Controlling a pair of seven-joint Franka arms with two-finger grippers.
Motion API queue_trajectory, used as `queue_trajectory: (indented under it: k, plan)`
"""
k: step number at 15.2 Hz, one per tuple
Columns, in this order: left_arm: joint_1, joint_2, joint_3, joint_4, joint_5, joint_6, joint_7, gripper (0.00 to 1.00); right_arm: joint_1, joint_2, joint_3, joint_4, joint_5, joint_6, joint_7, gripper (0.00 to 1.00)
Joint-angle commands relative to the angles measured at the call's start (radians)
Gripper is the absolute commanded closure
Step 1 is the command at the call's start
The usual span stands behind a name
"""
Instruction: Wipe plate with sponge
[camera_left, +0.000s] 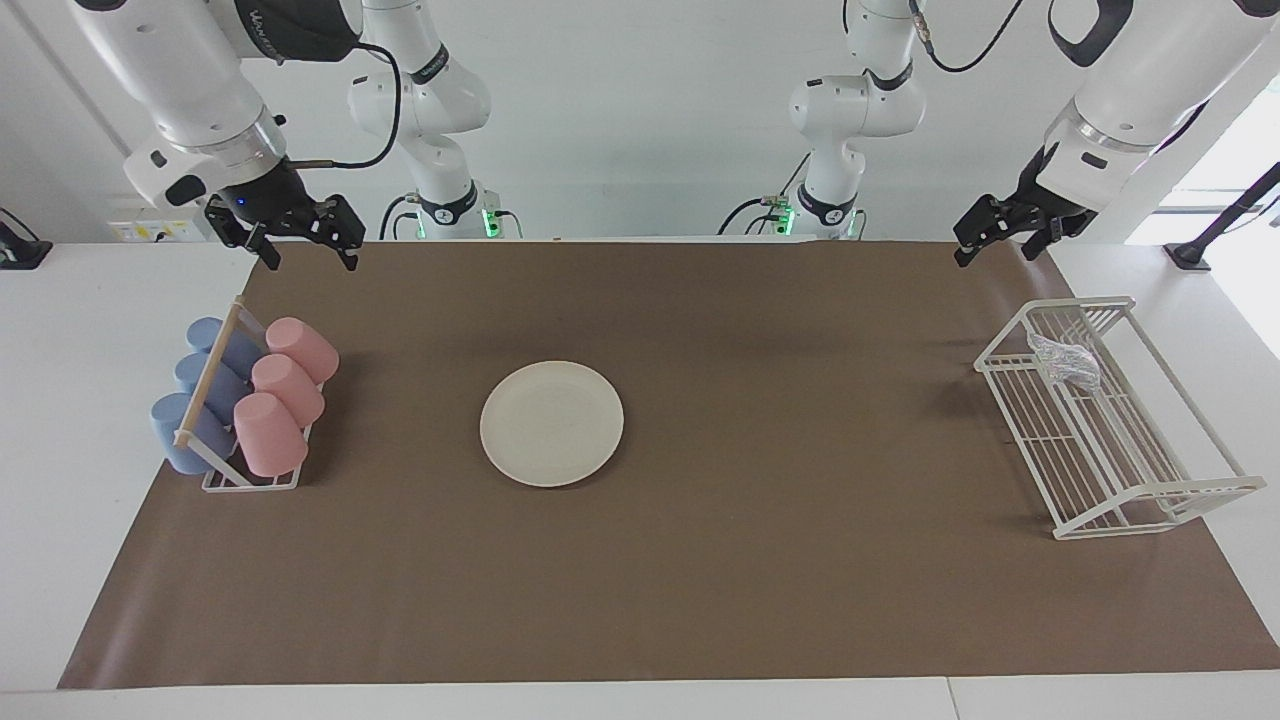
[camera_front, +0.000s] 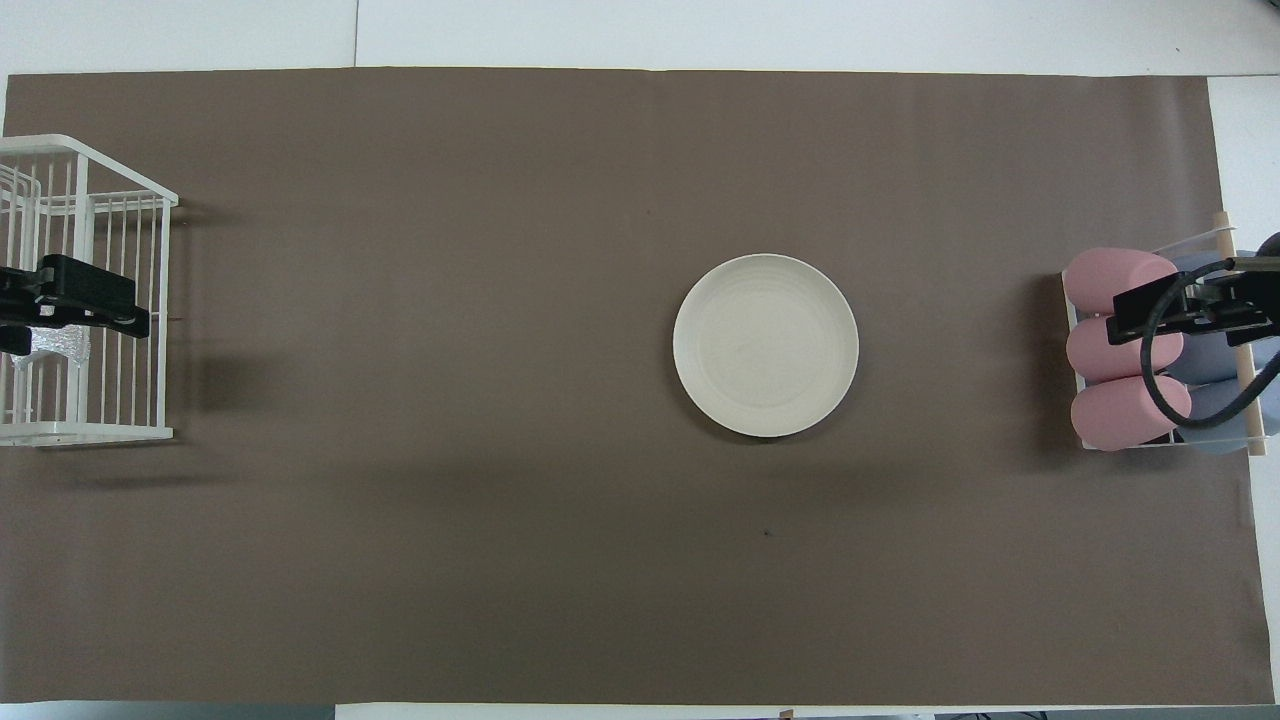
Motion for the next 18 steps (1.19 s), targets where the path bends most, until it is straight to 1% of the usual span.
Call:
queue_trajectory:
  k: [1,5,9,10,11,13,14,15,16,17,18]
  plan:
    - [0.008,-0.024,0.002,-0.030,-0.002,0.020,0.015,0.00,-0.004,-0.001,-0.002,0.007,0.017,-0.012,-0.011,0.00]
    - [0.008,-0.026,0.002,-0.033,-0.005,0.032,-0.002,0.00,-0.004,-0.001,-0.002,0.007,0.017,-0.012,-0.011,0.00]
    - [0.030,-0.026,0.002,-0.036,-0.004,0.034,0.000,0.00,-0.004,-0.001,-0.002,0.007,0.017,-0.013,-0.011,0.00]
    - [0.030,-0.030,0.004,-0.048,0.009,0.034,-0.012,0.00,-0.004,-0.001,-0.002,0.007,0.017,-0.013,-0.011,0.00]
    - [0.021,-0.044,-0.003,-0.072,0.091,0.048,-0.037,0.00,-0.004,-0.001,-0.002,0.007,0.017,-0.012,-0.011,0.00]
    - [0.001,-0.069,-0.009,-0.144,0.167,0.101,-0.083,0.00,-0.004,-0.001,-0.002,0.007,0.017,-0.012,-0.011,0.00]
    - [-0.010,-0.063,-0.009,-0.162,0.209,0.115,-0.095,0.00,-0.004,-0.001,-0.002,0.007,0.017,-0.012,-0.011,0.00]
    - [-0.027,-0.043,-0.012,-0.163,0.287,0.123,-0.112,0.00,-0.004,-0.001,-0.002,0.007,0.017,-0.012,-0.011,0.00]
    - [-0.048,-0.012,-0.010,-0.169,0.340,0.132,-0.132,0.00,-0.004,-0.001,-0.002,0.007,0.017,-0.012,-0.011,0.00]
    - [-0.050,0.003,-0.010,-0.178,0.383,0.144,-0.137,0.00,-0.004,-0.001,-0.002,0.007,0.017,-0.012,-0.011,0.00]
    - [-0.051,0.020,-0.010,-0.201,0.453,0.167,-0.137,0.00,-0.004,-0.001,-0.002,0.007,0.017,-0.012,-0.011,0.00]
